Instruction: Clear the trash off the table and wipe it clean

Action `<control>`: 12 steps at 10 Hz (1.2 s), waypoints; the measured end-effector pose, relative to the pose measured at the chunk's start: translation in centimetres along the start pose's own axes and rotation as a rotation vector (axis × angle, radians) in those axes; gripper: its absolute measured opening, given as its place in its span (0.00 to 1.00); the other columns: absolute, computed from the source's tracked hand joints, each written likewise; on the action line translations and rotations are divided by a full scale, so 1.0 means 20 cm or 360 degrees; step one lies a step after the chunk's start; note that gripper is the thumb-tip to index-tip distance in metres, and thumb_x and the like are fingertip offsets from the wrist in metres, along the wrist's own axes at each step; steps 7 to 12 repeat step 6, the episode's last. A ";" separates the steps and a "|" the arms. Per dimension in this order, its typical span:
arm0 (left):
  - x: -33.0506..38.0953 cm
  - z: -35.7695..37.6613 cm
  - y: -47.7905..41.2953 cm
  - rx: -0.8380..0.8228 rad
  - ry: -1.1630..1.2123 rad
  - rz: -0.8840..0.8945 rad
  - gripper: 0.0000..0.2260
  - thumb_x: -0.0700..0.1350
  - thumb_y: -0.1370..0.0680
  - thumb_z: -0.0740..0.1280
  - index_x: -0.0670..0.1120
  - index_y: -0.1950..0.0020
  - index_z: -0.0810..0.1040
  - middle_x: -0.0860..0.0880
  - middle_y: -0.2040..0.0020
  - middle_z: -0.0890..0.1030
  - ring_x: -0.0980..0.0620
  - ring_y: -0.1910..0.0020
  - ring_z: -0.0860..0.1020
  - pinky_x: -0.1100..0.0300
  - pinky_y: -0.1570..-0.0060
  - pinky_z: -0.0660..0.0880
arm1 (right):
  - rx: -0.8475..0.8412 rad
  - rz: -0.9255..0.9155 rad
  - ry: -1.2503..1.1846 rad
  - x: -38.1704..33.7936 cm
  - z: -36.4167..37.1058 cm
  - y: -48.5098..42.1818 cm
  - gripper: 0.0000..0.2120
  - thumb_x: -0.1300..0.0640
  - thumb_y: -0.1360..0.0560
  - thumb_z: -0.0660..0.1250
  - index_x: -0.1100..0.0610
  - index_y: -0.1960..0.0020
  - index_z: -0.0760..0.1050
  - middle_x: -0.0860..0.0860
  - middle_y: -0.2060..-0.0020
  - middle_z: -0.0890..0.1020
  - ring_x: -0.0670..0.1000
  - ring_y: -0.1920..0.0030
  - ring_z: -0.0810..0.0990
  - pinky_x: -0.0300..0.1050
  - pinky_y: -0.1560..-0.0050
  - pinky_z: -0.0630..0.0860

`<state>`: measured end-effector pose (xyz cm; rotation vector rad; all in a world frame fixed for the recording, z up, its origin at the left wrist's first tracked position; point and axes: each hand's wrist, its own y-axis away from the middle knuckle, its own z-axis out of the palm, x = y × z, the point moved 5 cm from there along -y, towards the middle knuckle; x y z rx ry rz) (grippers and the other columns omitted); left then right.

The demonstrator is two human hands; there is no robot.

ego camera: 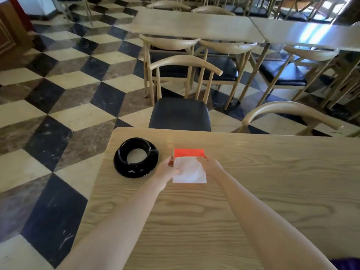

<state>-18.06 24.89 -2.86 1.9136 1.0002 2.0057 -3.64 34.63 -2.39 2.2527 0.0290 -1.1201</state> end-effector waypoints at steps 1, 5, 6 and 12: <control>0.01 0.00 0.00 -0.0072 -0.0035 0.0003 0.28 0.31 0.30 0.66 0.49 0.31 0.70 0.51 0.46 0.79 0.55 0.49 0.77 0.66 0.62 0.70 | -0.0006 -0.0036 0.0134 -0.01 0.01 -0.01 0.20 0.52 0.22 0.58 0.60 0.34 0.68 0.56 0.43 0.76 0.54 0.46 0.74 0.45 0.48 0.68; -0.01 -0.01 0.19 -0.0052 -0.0319 0.0035 0.30 0.39 0.25 0.65 0.48 0.25 0.59 0.49 0.33 0.70 0.49 0.36 0.70 0.56 0.41 0.68 | -0.0148 -0.0196 0.0714 0.08 -0.04 0.19 0.29 0.51 0.23 0.60 0.57 0.26 0.56 0.55 0.31 0.69 0.58 0.32 0.68 0.48 0.37 0.66; -0.06 -0.02 0.32 0.0002 -0.0535 -0.0003 0.30 0.42 0.24 0.65 0.46 0.24 0.57 0.44 0.29 0.67 0.48 0.38 0.72 0.56 0.43 0.70 | -0.0215 -0.0213 0.0733 0.13 -0.06 0.28 0.22 0.54 0.23 0.62 0.59 0.30 0.64 0.52 0.38 0.72 0.53 0.41 0.72 0.48 0.39 0.68; -0.06 -0.02 0.32 0.0002 -0.0535 -0.0003 0.30 0.42 0.24 0.65 0.46 0.24 0.57 0.44 0.29 0.67 0.48 0.38 0.72 0.56 0.43 0.70 | -0.0215 -0.0213 0.0733 0.13 -0.06 0.28 0.22 0.54 0.23 0.62 0.59 0.30 0.64 0.52 0.38 0.72 0.53 0.41 0.72 0.48 0.39 0.68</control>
